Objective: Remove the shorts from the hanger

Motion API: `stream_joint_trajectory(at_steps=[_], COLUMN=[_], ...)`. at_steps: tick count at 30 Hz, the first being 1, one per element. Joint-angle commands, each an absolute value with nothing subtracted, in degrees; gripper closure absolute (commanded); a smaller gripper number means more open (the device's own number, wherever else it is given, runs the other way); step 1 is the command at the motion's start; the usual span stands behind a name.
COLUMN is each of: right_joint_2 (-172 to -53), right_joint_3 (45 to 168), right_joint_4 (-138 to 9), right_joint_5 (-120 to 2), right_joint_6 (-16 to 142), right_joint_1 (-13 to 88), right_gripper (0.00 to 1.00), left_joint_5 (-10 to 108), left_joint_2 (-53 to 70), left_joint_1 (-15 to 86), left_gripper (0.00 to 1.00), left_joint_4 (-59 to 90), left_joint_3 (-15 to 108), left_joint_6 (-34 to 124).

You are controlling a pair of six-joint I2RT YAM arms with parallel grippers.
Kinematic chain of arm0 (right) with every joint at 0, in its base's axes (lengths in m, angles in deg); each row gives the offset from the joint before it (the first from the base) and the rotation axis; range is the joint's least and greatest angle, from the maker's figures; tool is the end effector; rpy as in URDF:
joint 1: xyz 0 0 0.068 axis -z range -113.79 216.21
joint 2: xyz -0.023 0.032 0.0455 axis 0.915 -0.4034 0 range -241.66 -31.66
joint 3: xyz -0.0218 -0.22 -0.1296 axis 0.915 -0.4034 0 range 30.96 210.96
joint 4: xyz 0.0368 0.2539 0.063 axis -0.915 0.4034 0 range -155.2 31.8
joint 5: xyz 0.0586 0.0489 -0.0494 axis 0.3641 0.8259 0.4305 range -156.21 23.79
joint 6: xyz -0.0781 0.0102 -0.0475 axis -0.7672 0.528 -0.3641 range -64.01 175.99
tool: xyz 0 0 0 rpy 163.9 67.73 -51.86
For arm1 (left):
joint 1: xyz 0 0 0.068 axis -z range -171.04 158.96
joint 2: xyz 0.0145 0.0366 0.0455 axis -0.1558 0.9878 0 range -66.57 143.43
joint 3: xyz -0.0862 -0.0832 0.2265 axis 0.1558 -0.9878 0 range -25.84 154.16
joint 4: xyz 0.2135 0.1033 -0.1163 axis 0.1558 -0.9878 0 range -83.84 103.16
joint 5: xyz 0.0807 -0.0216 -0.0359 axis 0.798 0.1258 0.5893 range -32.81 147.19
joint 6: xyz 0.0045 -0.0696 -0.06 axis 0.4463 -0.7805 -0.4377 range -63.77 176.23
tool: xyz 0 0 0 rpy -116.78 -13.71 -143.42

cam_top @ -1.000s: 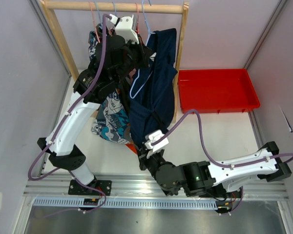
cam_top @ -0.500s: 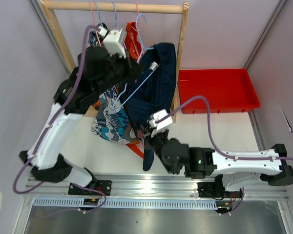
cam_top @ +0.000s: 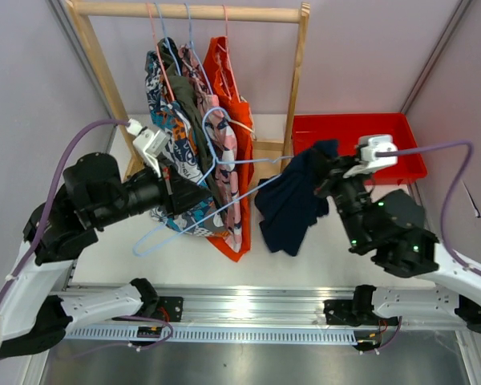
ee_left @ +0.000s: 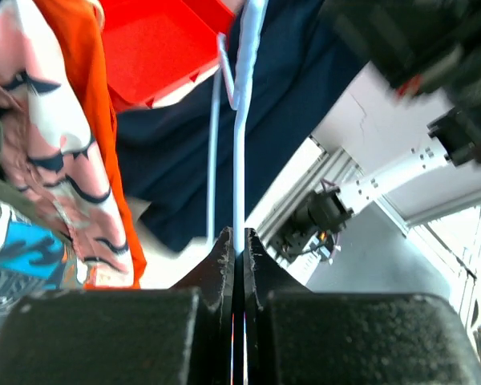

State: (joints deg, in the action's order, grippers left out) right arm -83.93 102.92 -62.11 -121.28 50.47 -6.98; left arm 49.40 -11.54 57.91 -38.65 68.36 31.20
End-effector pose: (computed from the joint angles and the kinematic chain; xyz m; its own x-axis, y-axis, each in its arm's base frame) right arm 0.1222 0.1703 0.4834 0.1131 0.1839 -0.9764 -0.3114 0.9398 0.1409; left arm 0.1130 -0.1468 0.4848 -0.4832 -0.0836 -0.8715 0.6949 0.5690 -0.4398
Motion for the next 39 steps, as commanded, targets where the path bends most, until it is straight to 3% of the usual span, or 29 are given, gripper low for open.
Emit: stream_joint_trajectory(at_steps=[1,7,14,18,24,29,39], right_joint_2=[-81.0,-91.9,-107.3,-115.8,-128.9,-132.0,-124.9], right_joint_3=[108.3,125.4,143.8,153.2,166.4,162.9,123.8], right_joint_4=[-67.6,-60.6,-50.1,-51.4,-52.6,-55.2,-69.7], right_joint_5=[-121.6,-111.9,-84.8,-76.0,-69.7,-68.1,-66.9], right_joint_6=[42.8,38.2,49.4,55.1,62.3,65.6,71.3], right_joint_1=[-3.8,10.3,42.9,55.5,65.5,68.8,69.3], right_gripper=[1.00,1.00,1.00,1.00,1.00,1.00,1.00], left_joint_5=[48.7,52.1,54.6,54.2,53.1,52.5,55.8], left_joint_2=[-16.0,-20.5,-23.8,-23.4,-21.7,-19.9,-6.8], left_joint_1=[58.4,58.4,58.4,58.4,58.4,58.4,58.5], left_gripper=[1.00,1.00,1.00,1.00,1.00,1.00,1.00], left_joint_4=[-38.7,-36.3,-34.7,-34.4,-33.6,-30.9,-23.6], left_joint_3=[66.0,53.8,48.9,49.1,49.3,48.3,56.6], left_joint_6=[31.4,32.4,34.3,36.4,37.9,37.3,35.5])
